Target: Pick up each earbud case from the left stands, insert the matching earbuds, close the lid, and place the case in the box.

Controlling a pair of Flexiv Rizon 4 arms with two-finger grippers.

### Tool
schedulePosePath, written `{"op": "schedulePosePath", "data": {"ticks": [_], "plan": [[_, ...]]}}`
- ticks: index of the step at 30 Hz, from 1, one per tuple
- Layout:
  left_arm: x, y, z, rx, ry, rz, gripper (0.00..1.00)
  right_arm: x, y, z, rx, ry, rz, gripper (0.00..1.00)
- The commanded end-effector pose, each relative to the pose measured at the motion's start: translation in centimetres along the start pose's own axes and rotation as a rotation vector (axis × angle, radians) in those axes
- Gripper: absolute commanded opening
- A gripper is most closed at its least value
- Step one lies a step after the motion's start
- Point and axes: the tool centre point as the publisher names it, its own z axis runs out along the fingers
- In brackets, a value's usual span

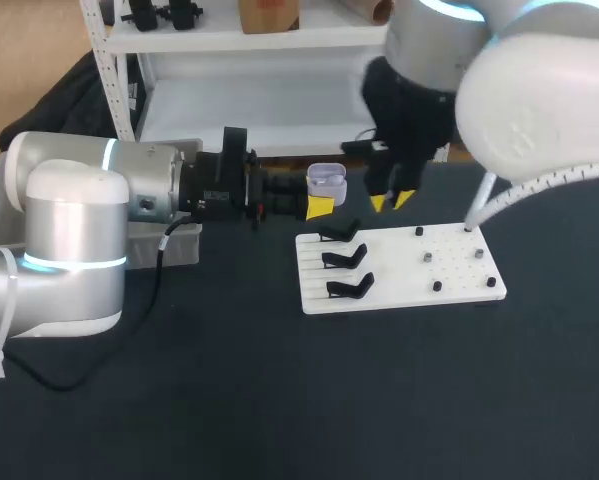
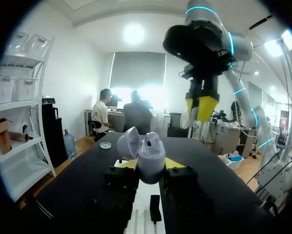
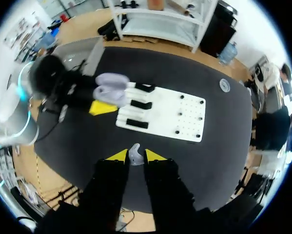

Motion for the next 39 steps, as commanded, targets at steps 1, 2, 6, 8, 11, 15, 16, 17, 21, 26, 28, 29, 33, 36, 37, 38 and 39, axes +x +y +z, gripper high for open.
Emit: {"op": "schedulePosePath", "data": {"ticks": [1, 2, 6, 8, 11, 15, 16, 17, 21, 26, 28, 29, 33, 36, 37, 38, 39], "plan": [[0.0, 0.0, 0.0, 0.001, -0.002, 0.001, 0.00, -0.3, 2.7, -3.6, 0.011, 0.035, -0.107, 0.00], [0.0, 0.0, 0.0, 0.001, -0.002, 0.001, 0.00, -0.5, 3.3, -3.8, 0.014, 0.035, -0.133, 0.00], [0.0, 0.0, 0.0, 0.001, -0.002, 0.001, 0.00, -2.1, 5.0, -4.4, 0.027, 0.021, -0.187, 0.00], [0.0, 0.0, 0.0, 0.001, -0.002, 0.001, 0.00, -3.2, 5.6, -4.3, 0.029, 0.016, -0.213, 0.00], [0.0, 0.0, 0.0, 0.001, -0.002, 0.001, 0.00, -4.9, 6.3, -3.7, 0.044, 0.013, -0.249, 0.00], [0.0, 0.0, 0.0, 0.001, -0.002, 0.001, 0.00, -6.7, 6.5, -2.3, 0.055, 0.024, -0.278, 0.00], [0.0, 0.0, 0.0, 0.001, -0.002, 0.001, 0.00, -7.1, 6.5, -1.9, 0.062, 0.028, -0.287, 0.00], [0.0, 0.0, 0.0, 0.001, -0.002, 0.001, 0.00, -7.5, 6.4, -1.5, 0.061, 0.032, -0.285, 0.00], [0.0, 0.0, 0.0, 0.001, -0.002, 0.001, 0.00, -8.4, 5.7, -0.4, 0.073, 0.053, -0.287, 0.00], [0.0, 0.0, 0.0, 0.001, -0.002, 0.001, 0.00, -8.4, 4.8, 0.3, 0.078, 0.070, -0.291, 0.00], [0.0, 0.0, 0.0, 0.001, -0.002, 0.001, 0.00, -8.2, 4.6, 0.8, 0.079, 0.078, -0.292, 0.00], [0.0, 0.0, 0.0, 0.001, -0.002, 0.001, 0.00, -8.2, 4.4, 1.1, 0.076, 0.081, -0.291, 0.00], [0.0, 0.0, 0.0, 0.001, -0.002, 0.001, 0.00, -7.9, 3.9, 1.8, 0.072, 0.093, -0.275, 0.00], [0.0, 0.0, 0.0, 0.001, -0.002, 0.001, 0.00, -7.8, 3.8, 2.3, 0.070, 0.095, -0.274, 0.00], [0.0, 0.0, 0.0, 0.001, -0.002, 0.001, 0.00, -7.8, 3.7, 2.5, 0.070, 0.097, -0.274, 0.00], [0.0, 0.0, 0.0, 0.001, -0.002, 0.001, 0.00, -7.7, 3.6, 2.7, 0.073, 0.100, -0.273, 0.00], [0.0, 0.0, 0.0, 0.001, -0.002, 0.001, 0.00, -7.7, 3.6, 2.8, 0.072, 0.101, -0.270, 0.00]]}}
